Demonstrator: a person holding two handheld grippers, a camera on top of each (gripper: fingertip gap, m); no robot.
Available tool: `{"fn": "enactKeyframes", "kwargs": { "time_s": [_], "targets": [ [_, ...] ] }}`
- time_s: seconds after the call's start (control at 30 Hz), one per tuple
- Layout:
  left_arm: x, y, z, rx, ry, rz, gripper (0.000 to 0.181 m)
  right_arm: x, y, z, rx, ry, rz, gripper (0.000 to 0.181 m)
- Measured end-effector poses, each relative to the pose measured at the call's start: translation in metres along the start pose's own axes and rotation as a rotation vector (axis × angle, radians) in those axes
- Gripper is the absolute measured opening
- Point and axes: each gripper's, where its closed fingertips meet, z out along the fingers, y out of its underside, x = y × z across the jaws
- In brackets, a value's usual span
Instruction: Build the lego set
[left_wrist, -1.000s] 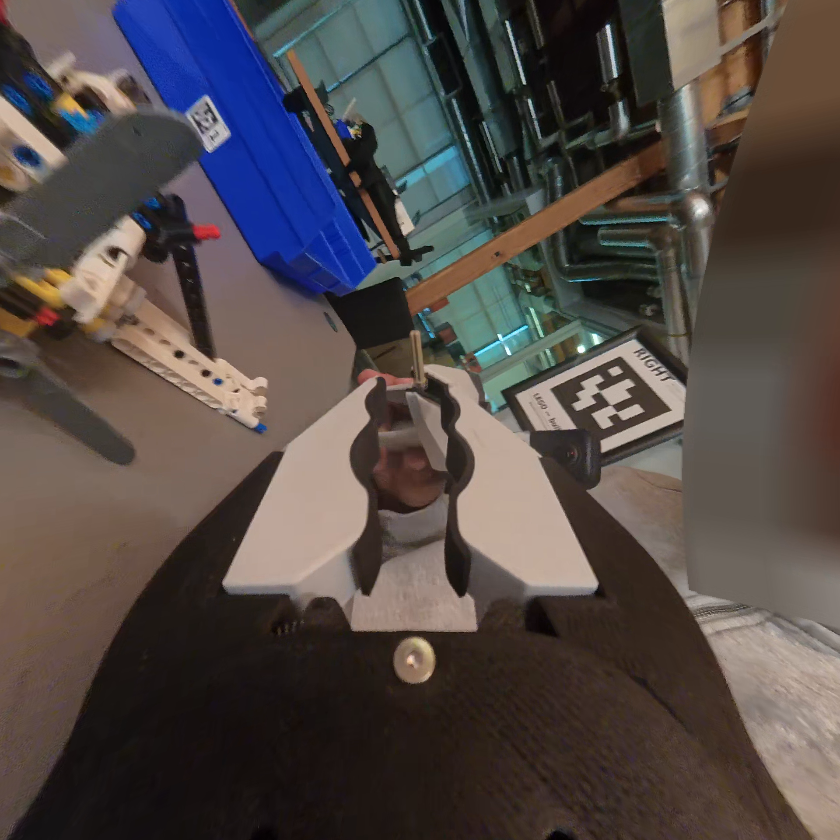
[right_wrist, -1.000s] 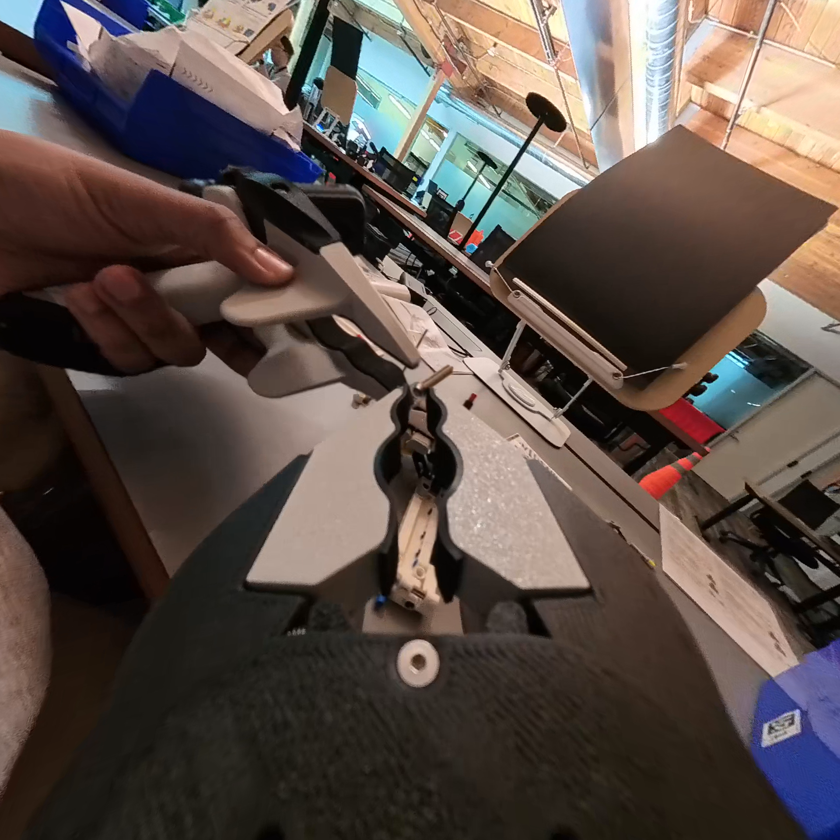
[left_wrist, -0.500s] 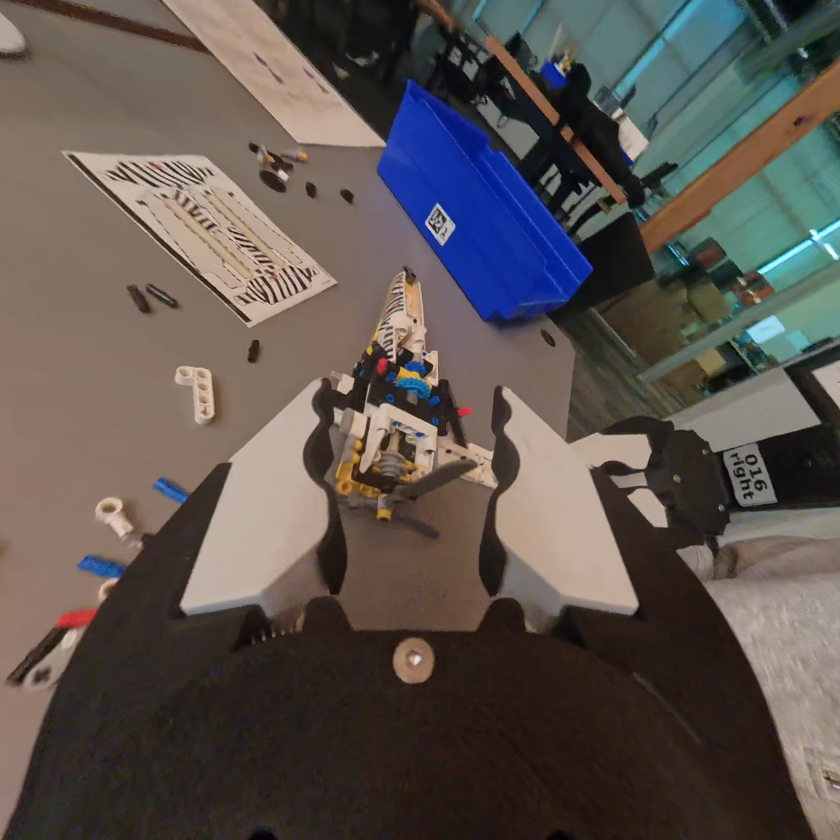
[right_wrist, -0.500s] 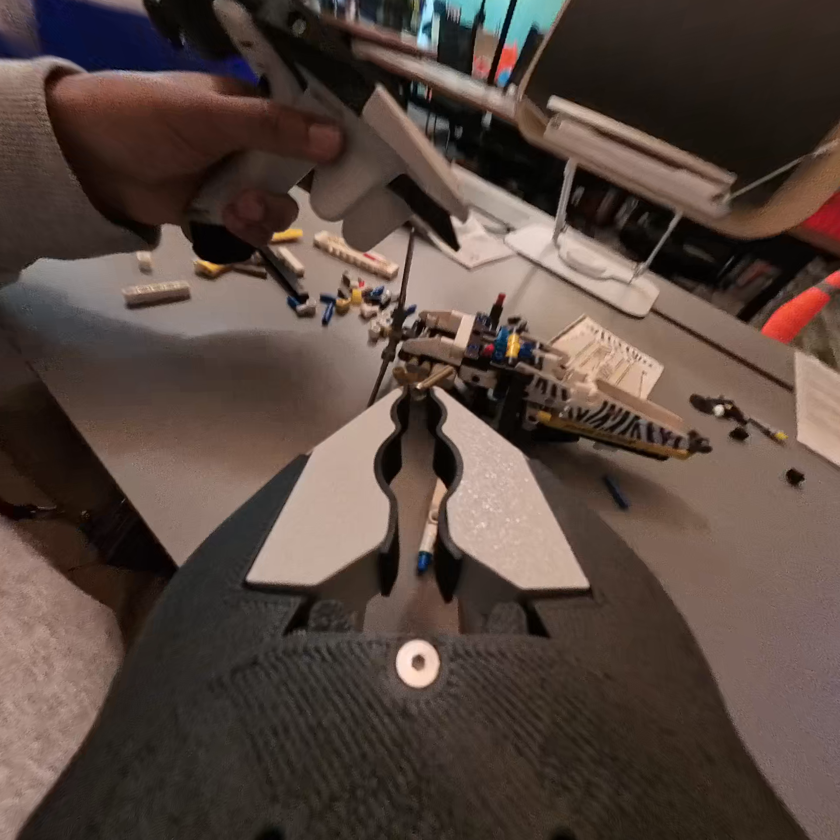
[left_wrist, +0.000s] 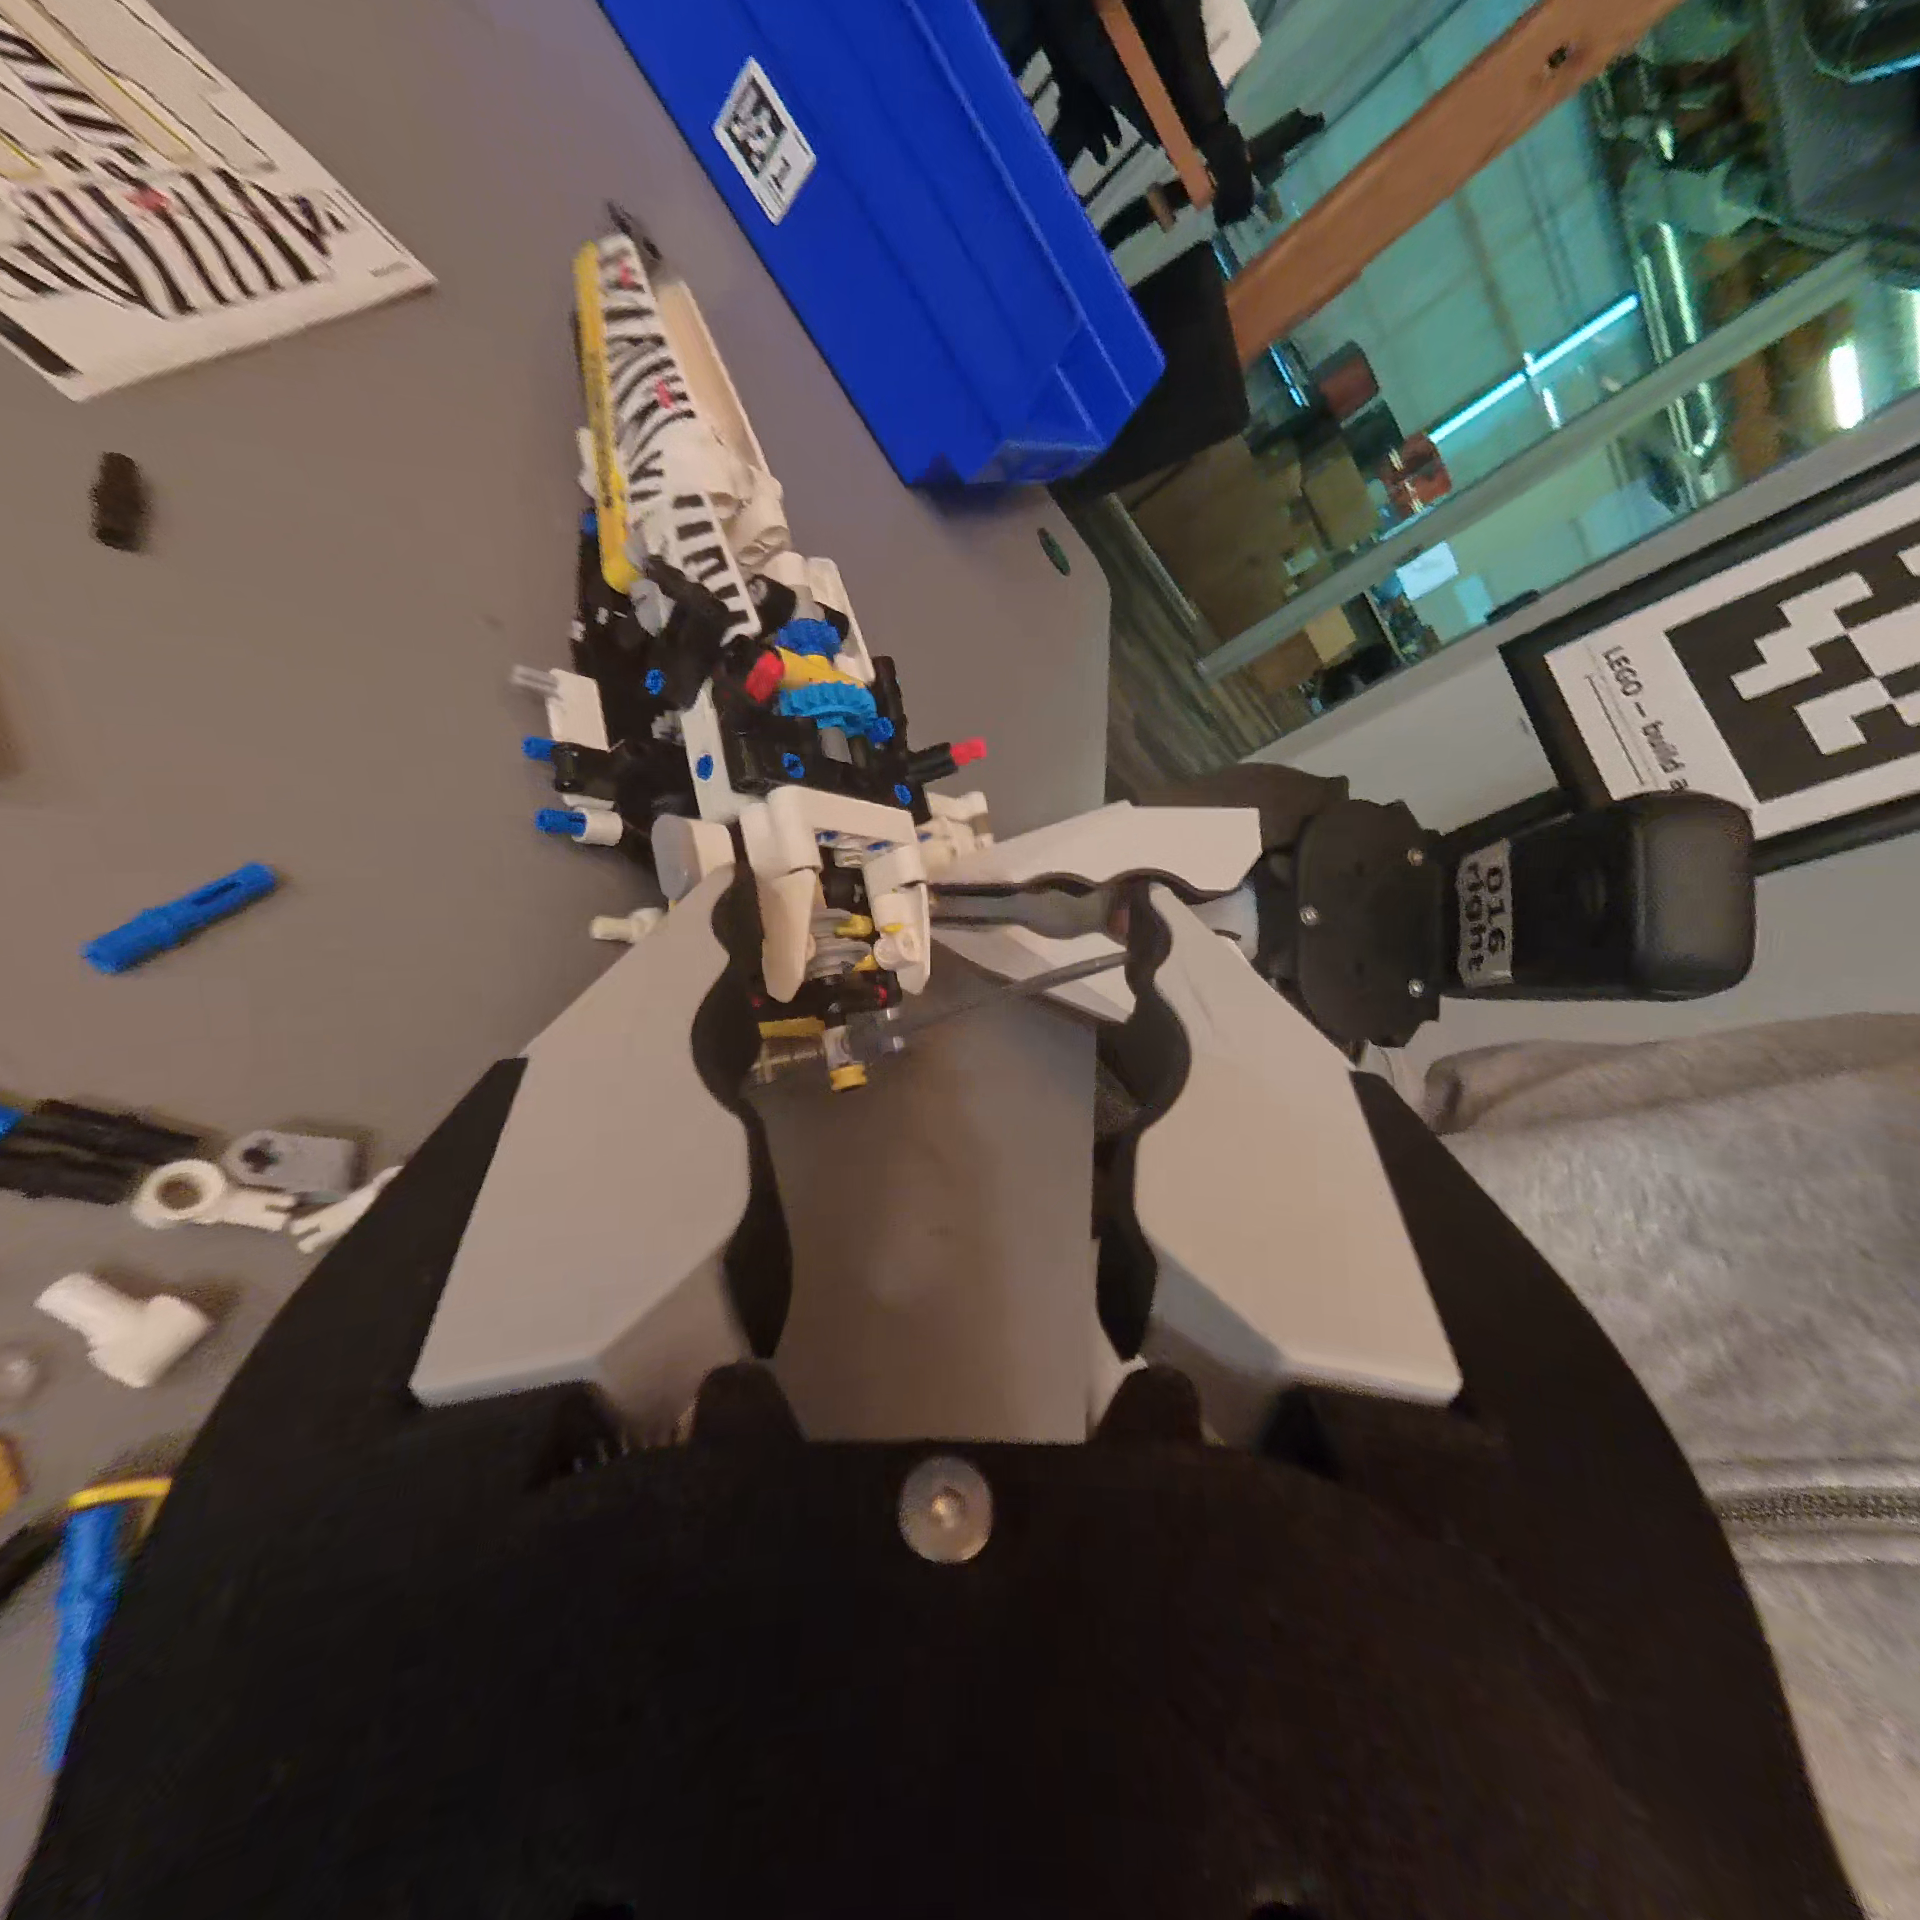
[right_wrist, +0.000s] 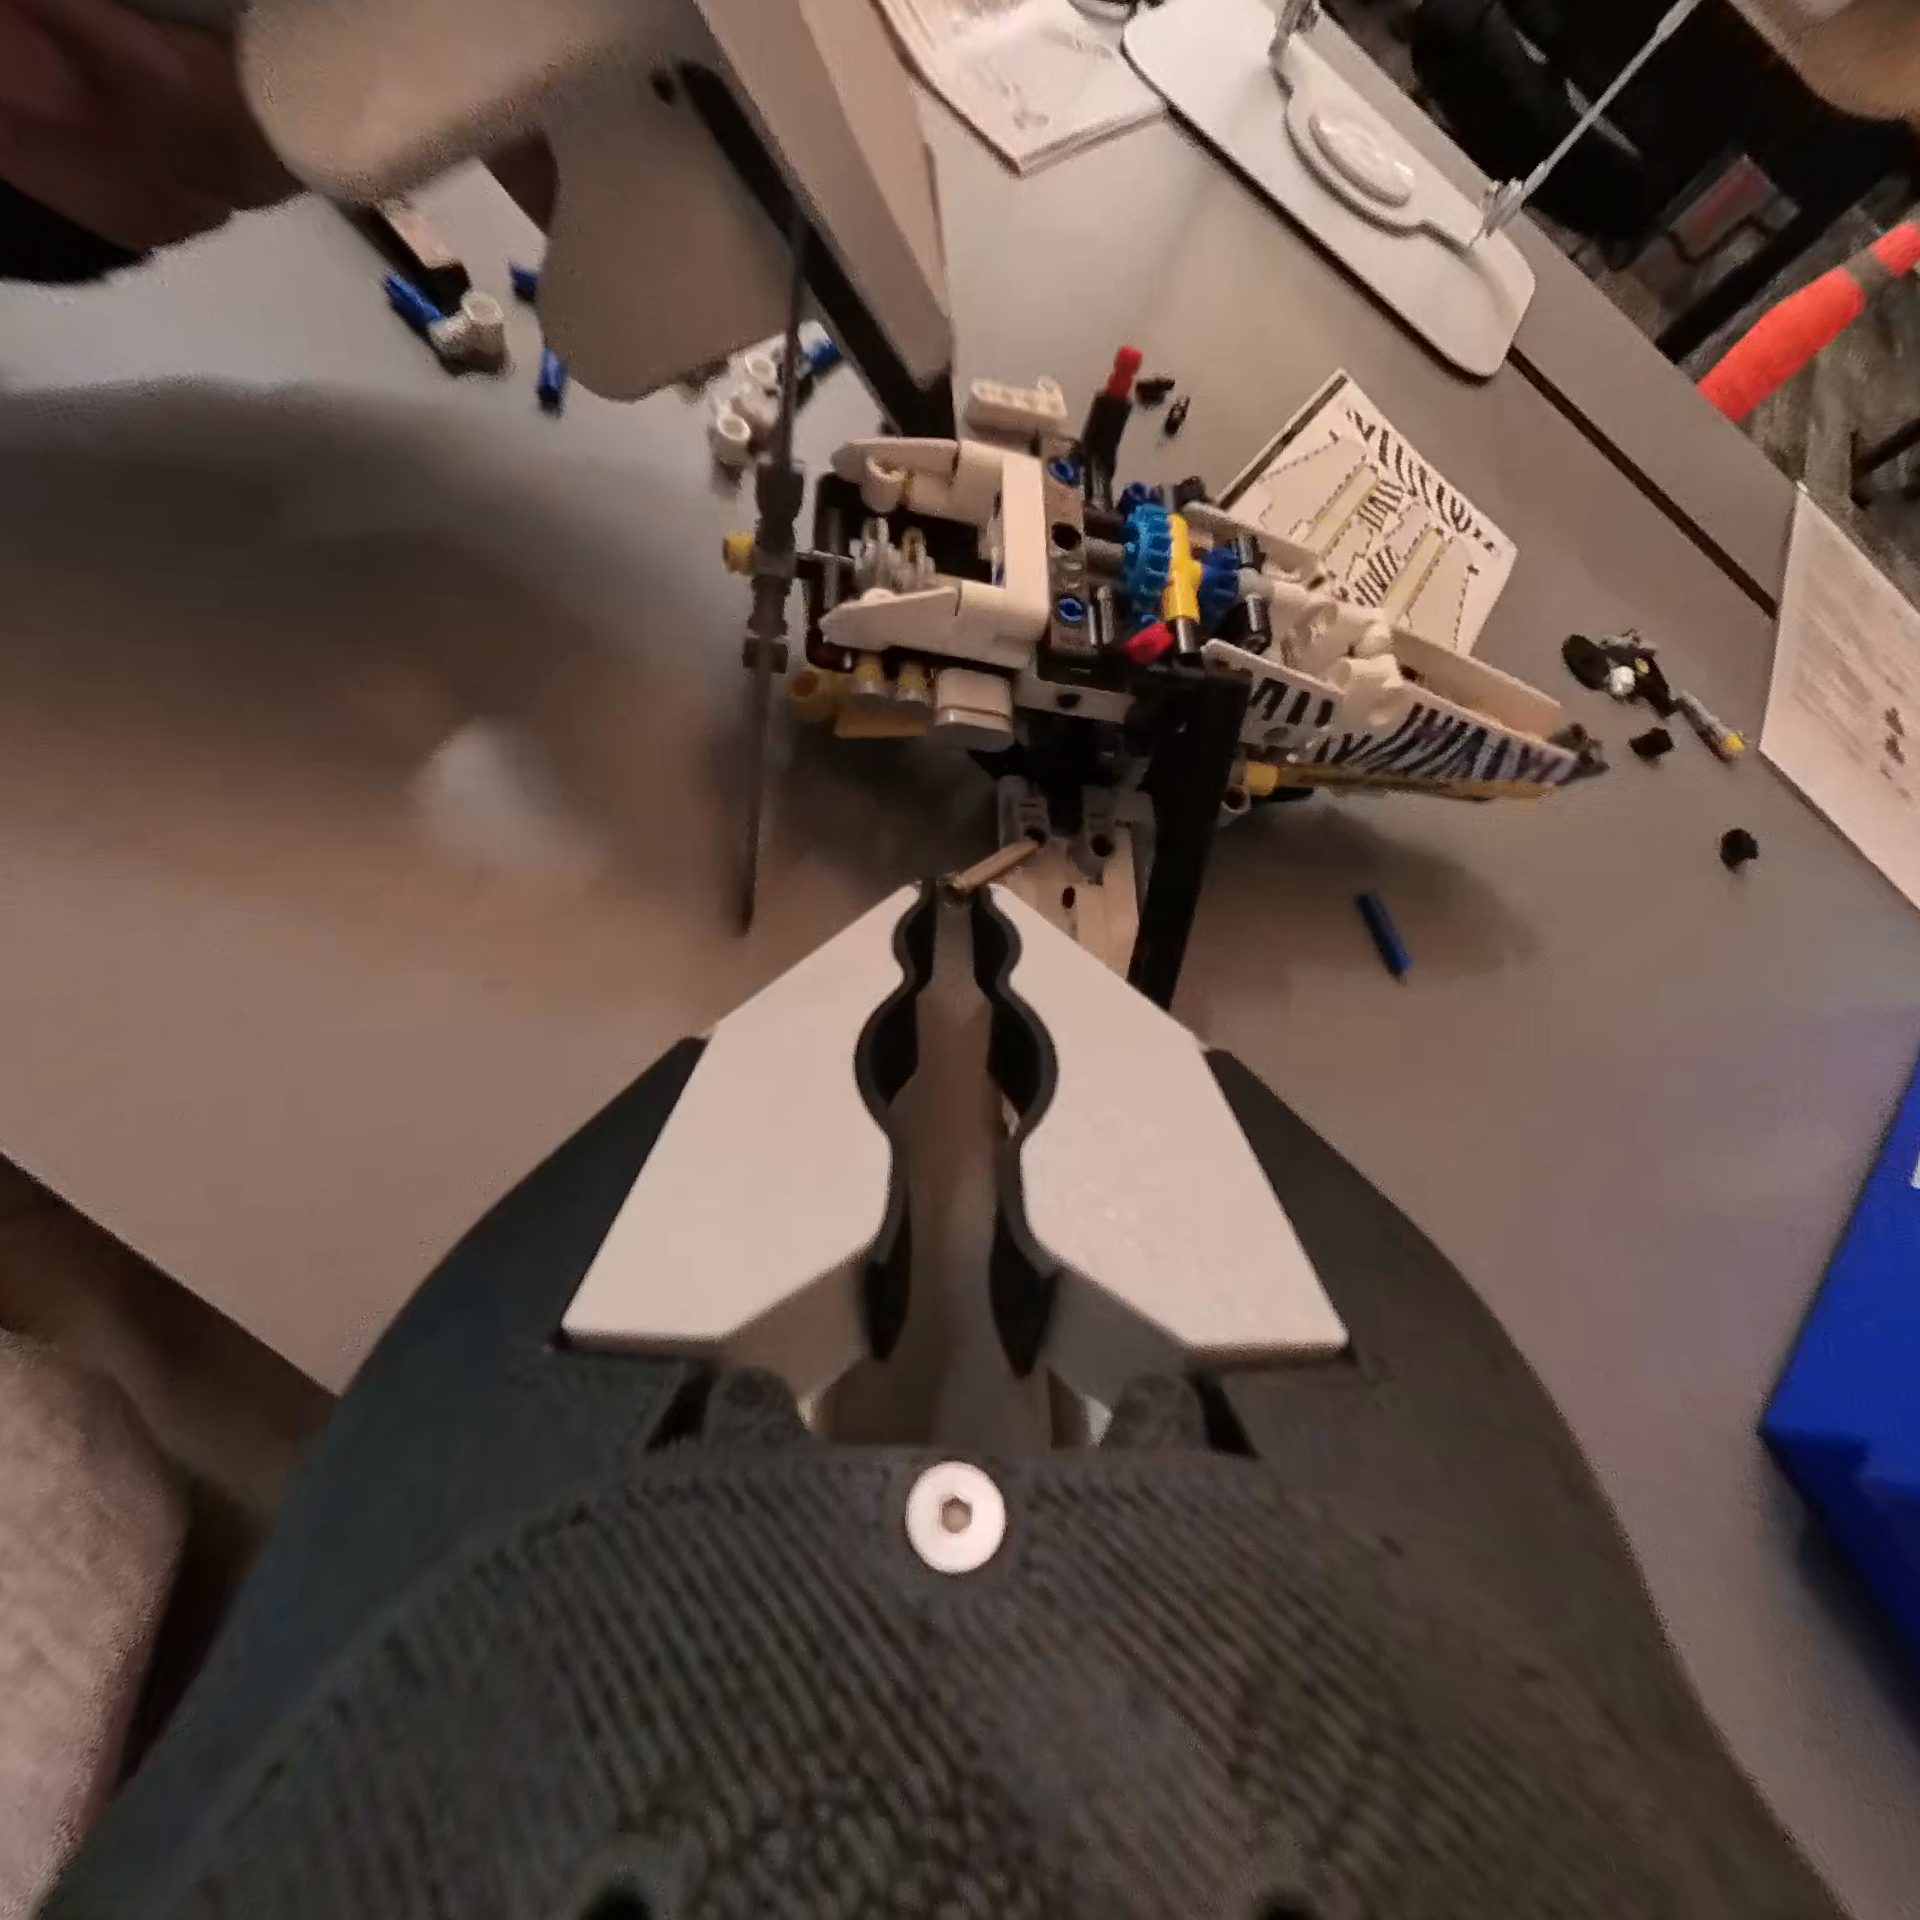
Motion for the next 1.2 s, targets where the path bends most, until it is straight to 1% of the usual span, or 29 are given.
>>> {"fn": "enactKeyframes", "kwargs": {
  "time_s": [0.07,0.17,0.27,0.33,0.43,0.53,0.63,0.73,0.8,0.97,1.2],
  "targets": [
    [0.007,0.005,0.004,-0.021,0.028,0.003,0.072,0.001,0.003,-0.003,-0.028,0.006,-0.006,0.006],
    [0.019,0.016,0.01,-0.06,0.089,-0.01,0.072,-0.003,0.003,-0.009,-0.019,-0.018,0.01,0.006],
    [0.026,0.025,0.013,-0.094,0.141,-0.033,0.063,-0.002,0.01,-0.008,-0.045,-0.009,0.029,0.006],
    [0.026,0.027,0.013,-0.087,0.155,-0.042,0.06,0.001,0.014,-0.008,-0.049,0.013,0.026,0.006],
    [0.026,0.024,0.008,-0.064,0.172,-0.062,0.061,0.003,0.016,-0.008,-0.039,0.031,0.029,0.006],
    [0.028,0.013,0.0,-0.022,0.174,-0.042,0.061,0.005,0.019,-0.006,-0.029,0.038,0.041,0.006],
    [0.028,0.002,-0.004,0.012,0.142,0.0,0.061,0.005,0.018,-0.006,-0.007,0.036,0.052,0.006],
    [0.019,-0.003,-0.003,0.02,0.088,0.038,0.067,0.005,0.017,-0.005,0.009,0.043,0.049,0.006],
    [0.015,-0.006,0.001,0.026,0.079,0.042,0.07,0.006,0.017,-0.004,0.015,0.044,0.056,0.006],
    [0.016,-0.006,0.009,-0.001,0.077,0.046,0.071,0.007,0.017,-0.005,0.031,0.055,0.059,0.006],
    [0.014,0.001,0.019,-0.061,0.058,0.054,0.071,0.008,0.018,-0.004,0.027,0.075,0.04,0.006]
  ]
}}
